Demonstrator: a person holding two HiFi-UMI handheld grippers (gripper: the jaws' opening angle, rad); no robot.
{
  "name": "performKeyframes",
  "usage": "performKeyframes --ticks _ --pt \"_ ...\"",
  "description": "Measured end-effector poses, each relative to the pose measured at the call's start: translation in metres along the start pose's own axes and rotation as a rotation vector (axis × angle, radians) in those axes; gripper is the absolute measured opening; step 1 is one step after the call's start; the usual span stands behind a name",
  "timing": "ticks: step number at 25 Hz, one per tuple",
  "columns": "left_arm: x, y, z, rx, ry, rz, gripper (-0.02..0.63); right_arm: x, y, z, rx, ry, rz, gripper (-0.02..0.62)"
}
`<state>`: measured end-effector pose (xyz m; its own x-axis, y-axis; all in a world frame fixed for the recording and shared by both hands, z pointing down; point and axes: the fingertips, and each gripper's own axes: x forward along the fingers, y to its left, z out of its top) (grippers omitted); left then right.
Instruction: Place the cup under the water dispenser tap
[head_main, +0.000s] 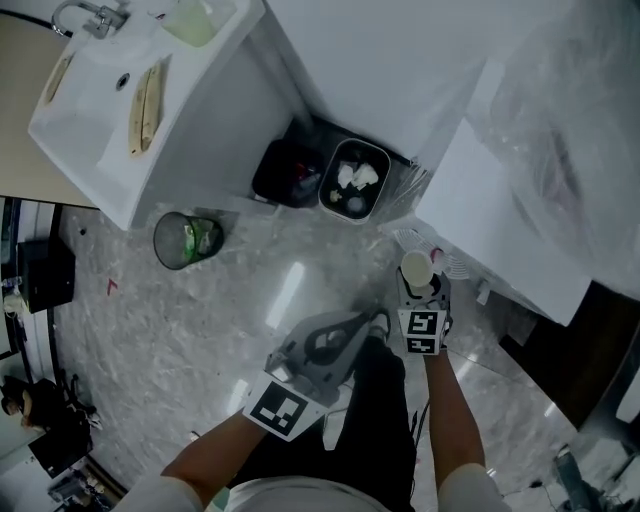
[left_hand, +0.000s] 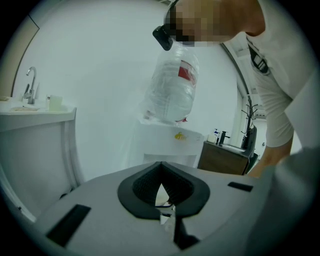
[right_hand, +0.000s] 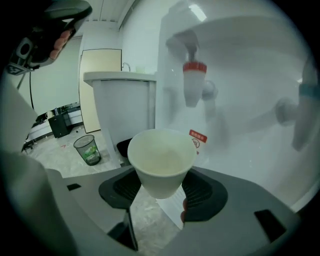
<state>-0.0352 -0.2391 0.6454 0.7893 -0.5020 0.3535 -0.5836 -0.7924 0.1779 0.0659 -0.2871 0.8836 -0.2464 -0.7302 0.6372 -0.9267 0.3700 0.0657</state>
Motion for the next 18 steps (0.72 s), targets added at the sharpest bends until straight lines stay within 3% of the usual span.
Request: performKeyframes --ticks 10,18 --pt "0.011 0.017 -0.032 -0.031 -0.004 0.011 0.003 0.052 -0.024 -0.032 -0.026 0.021 -0.050 0.258" --pt "0.013 0.020 -0.037 -0.022 0.006 0.004 0.003 0.063 -0.027 -0.043 0.069 0.048 -0.007 0.261"
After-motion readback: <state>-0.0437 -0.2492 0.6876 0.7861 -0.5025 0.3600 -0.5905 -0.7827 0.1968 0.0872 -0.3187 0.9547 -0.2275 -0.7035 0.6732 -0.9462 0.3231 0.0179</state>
